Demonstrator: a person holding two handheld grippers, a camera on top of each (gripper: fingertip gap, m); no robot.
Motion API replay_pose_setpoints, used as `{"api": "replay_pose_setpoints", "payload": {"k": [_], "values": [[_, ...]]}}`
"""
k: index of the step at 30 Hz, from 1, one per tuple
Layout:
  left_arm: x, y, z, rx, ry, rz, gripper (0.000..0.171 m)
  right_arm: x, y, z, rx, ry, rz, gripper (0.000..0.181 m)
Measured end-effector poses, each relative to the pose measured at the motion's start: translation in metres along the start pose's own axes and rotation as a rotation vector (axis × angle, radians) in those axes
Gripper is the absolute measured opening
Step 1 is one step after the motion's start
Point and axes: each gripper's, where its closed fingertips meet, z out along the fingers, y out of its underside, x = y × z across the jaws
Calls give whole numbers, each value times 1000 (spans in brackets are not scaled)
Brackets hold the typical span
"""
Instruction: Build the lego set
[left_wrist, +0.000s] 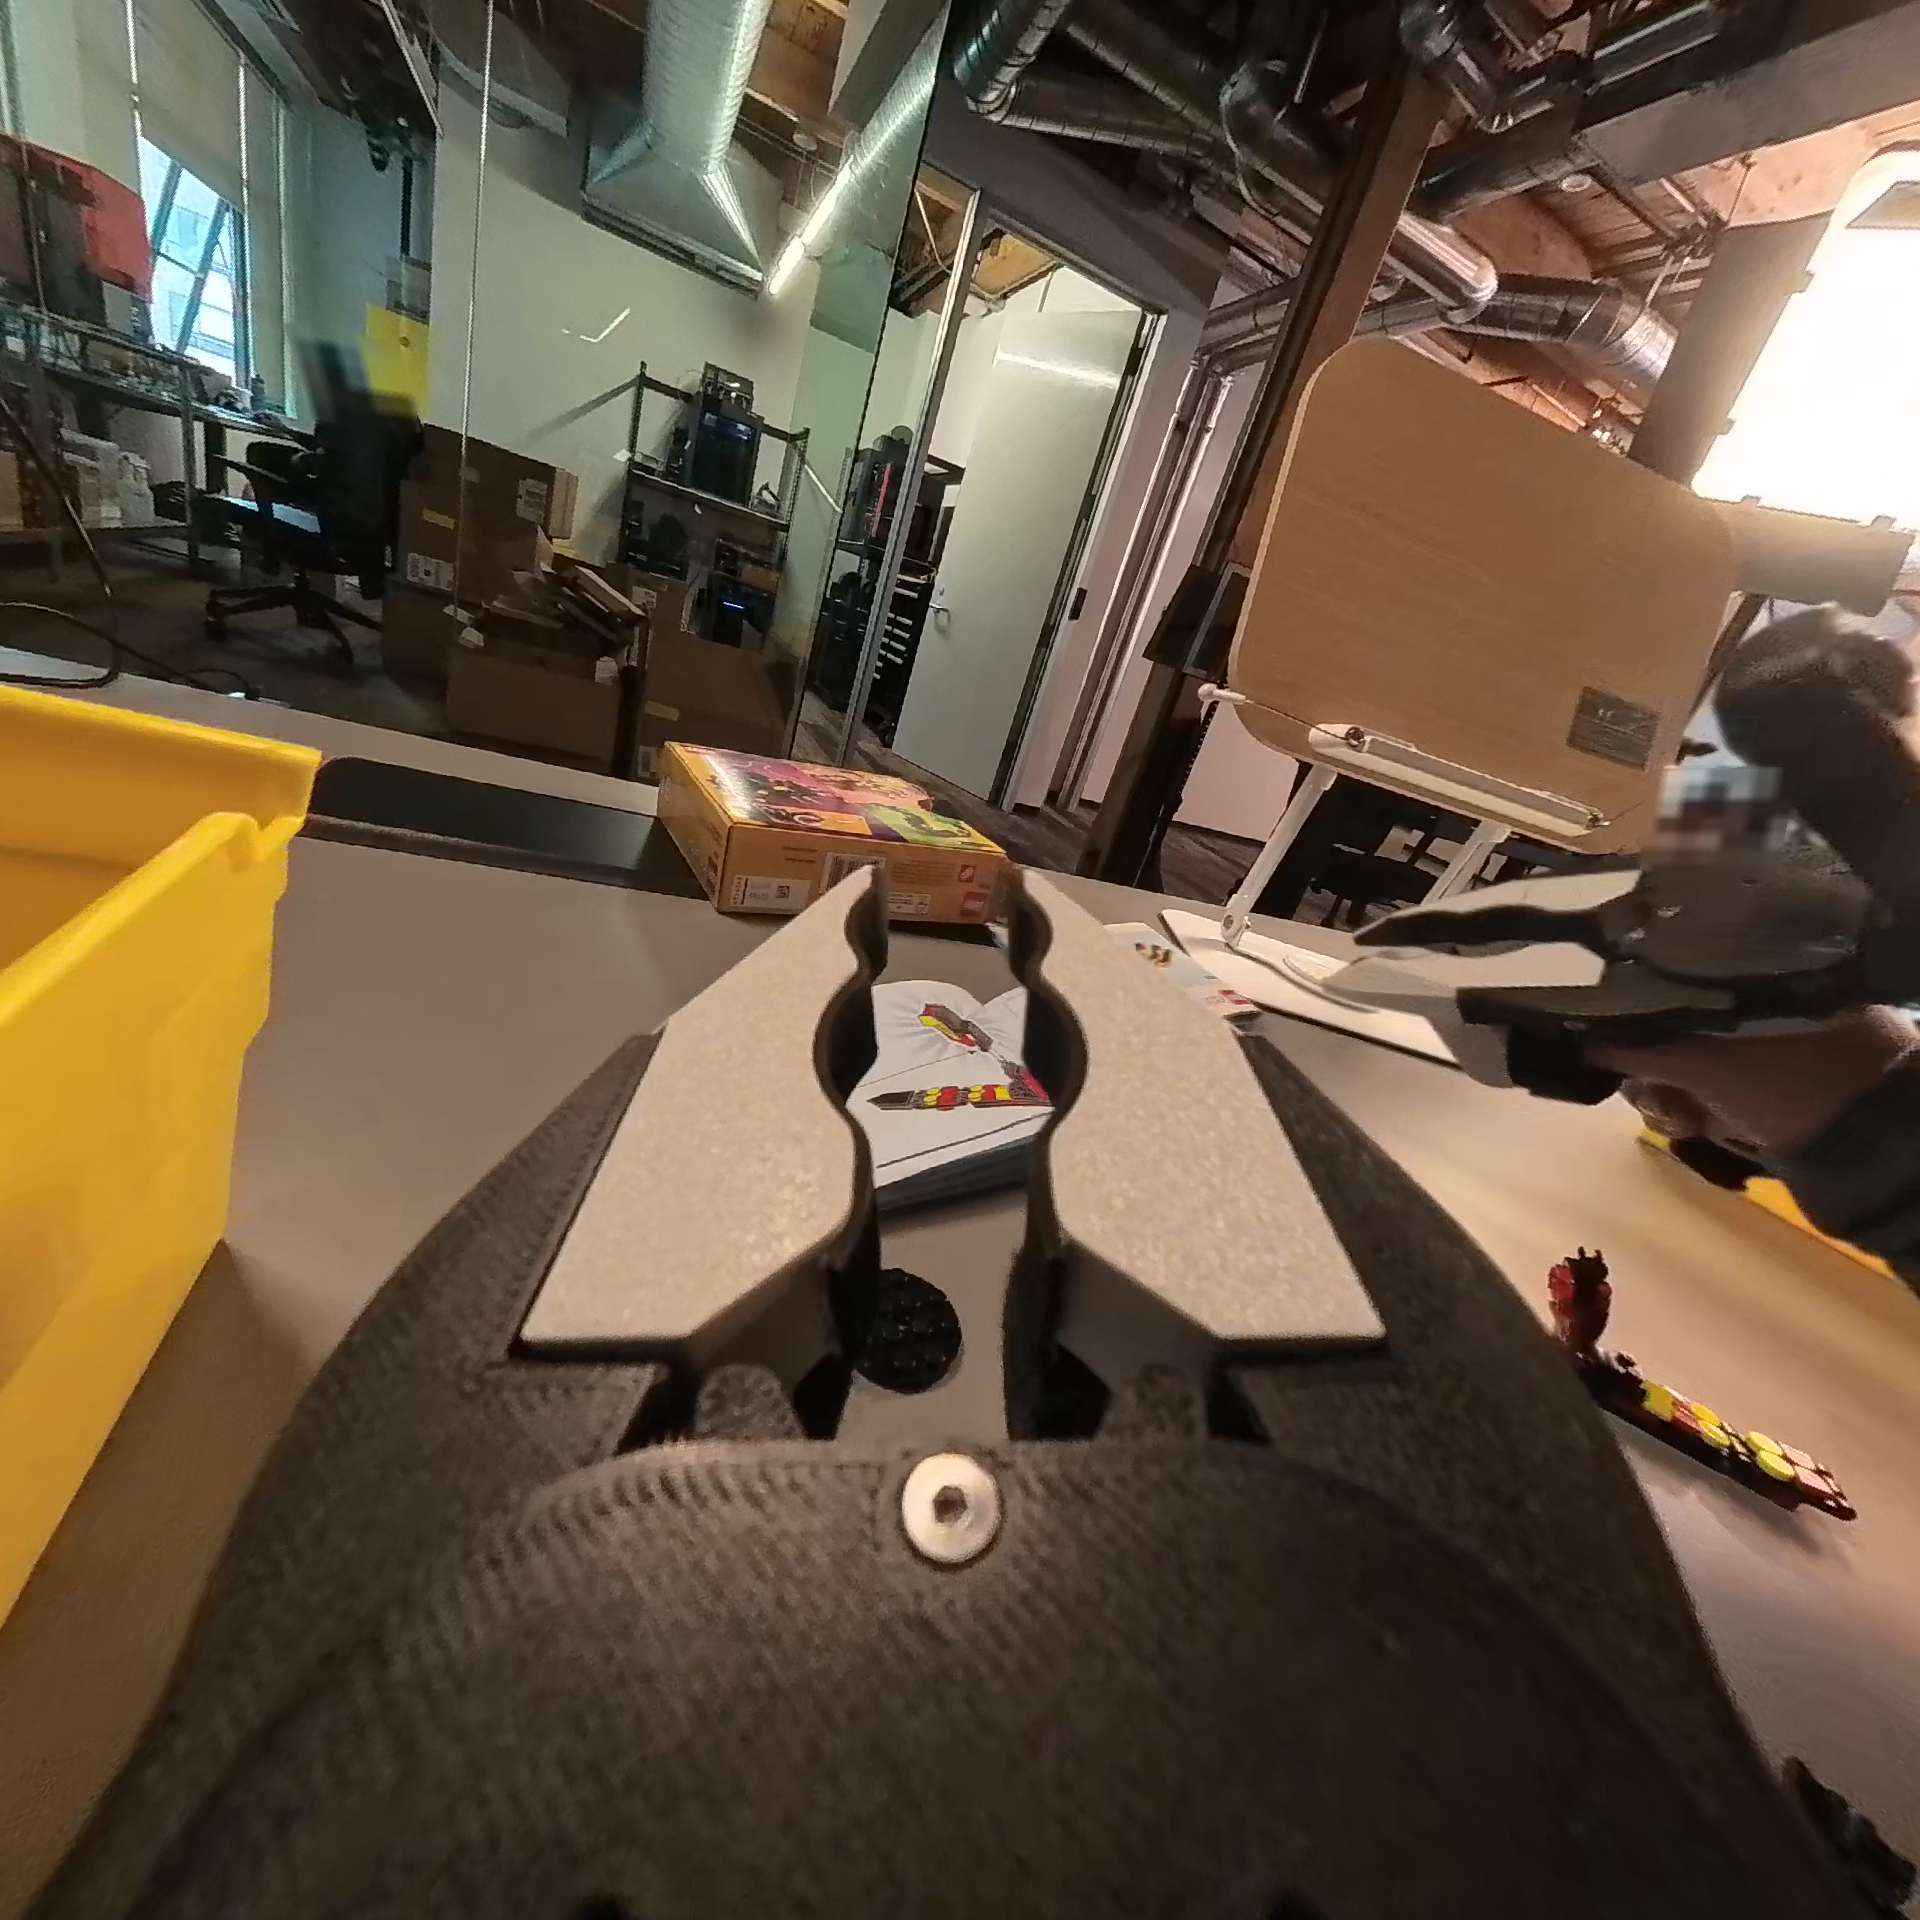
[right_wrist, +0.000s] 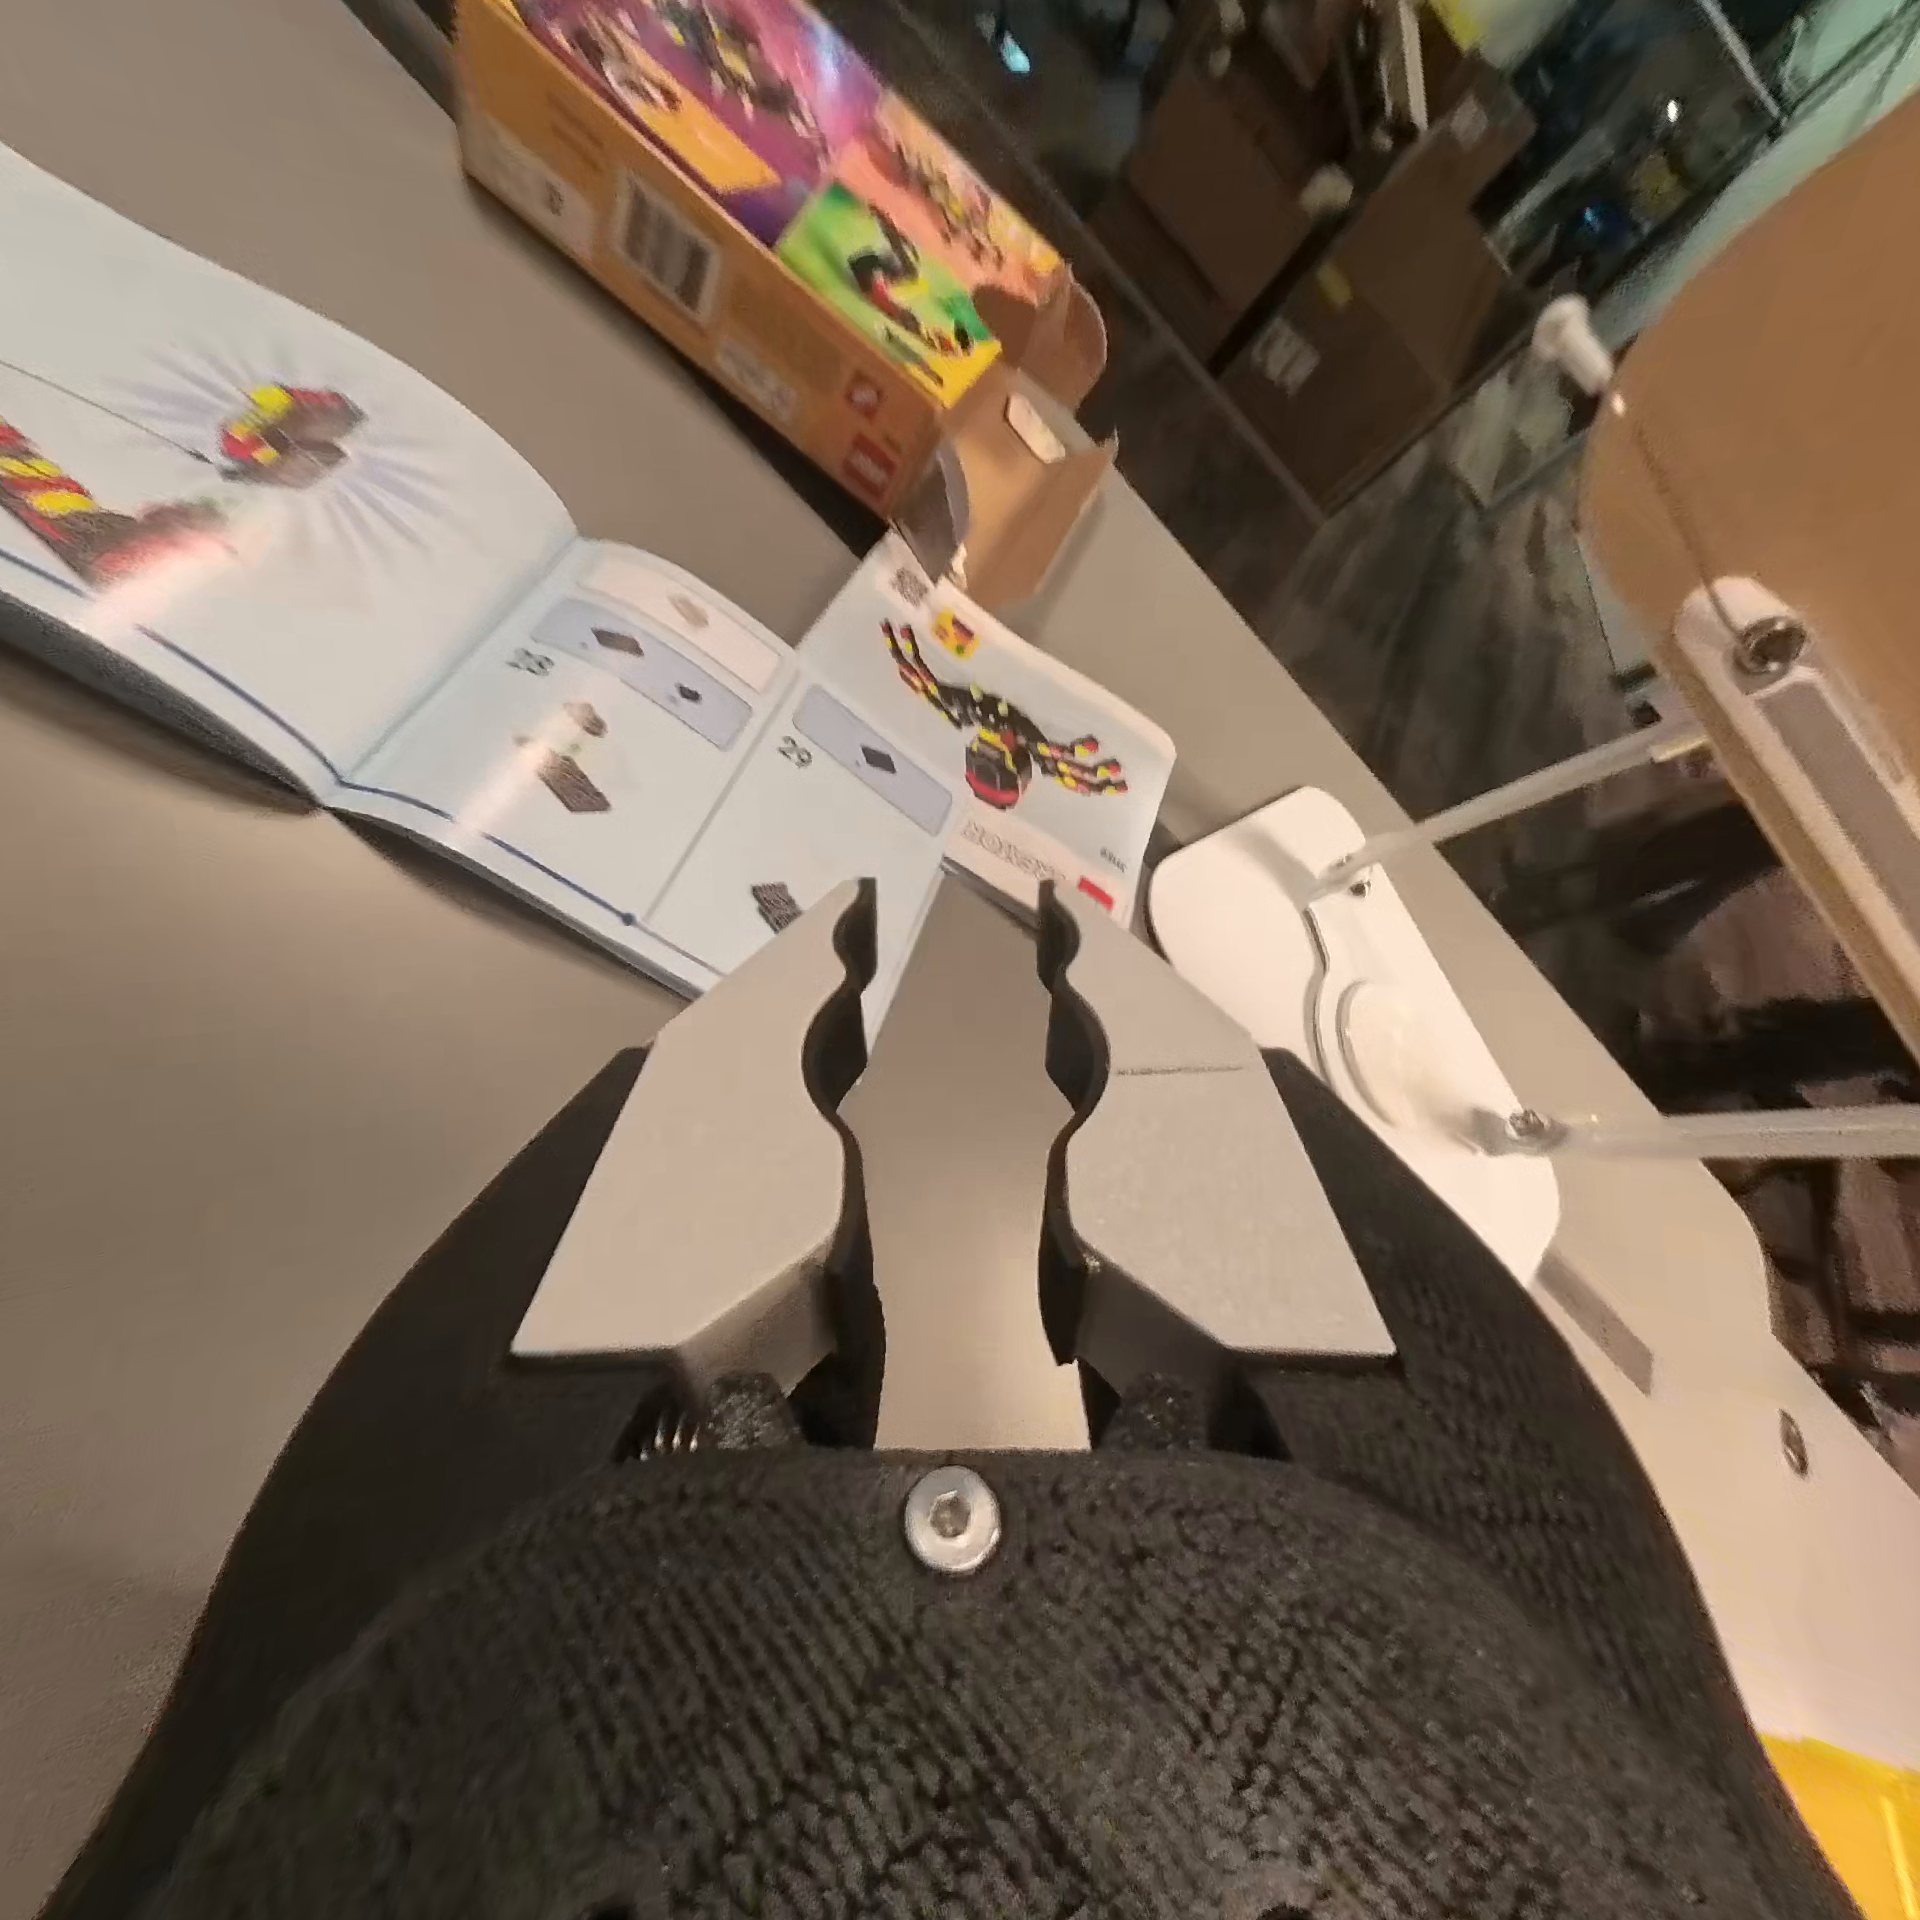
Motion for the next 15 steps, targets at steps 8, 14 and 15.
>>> {"api": "replay_pose_setpoints", "payload": {"k": [8, 14, 15], "values": [[3, 2, 1, -13, 31, -23, 24, -17, -32, -41, 317, -19, -58, 31], [5, 3, 1, -20, 51, -36, 28, 12, 0, -74, 550, 217, -99, 29], [6, 4, 1, -23, 55, -37, 28, 17, 9, -78, 571, 228, -73, 28]]}}
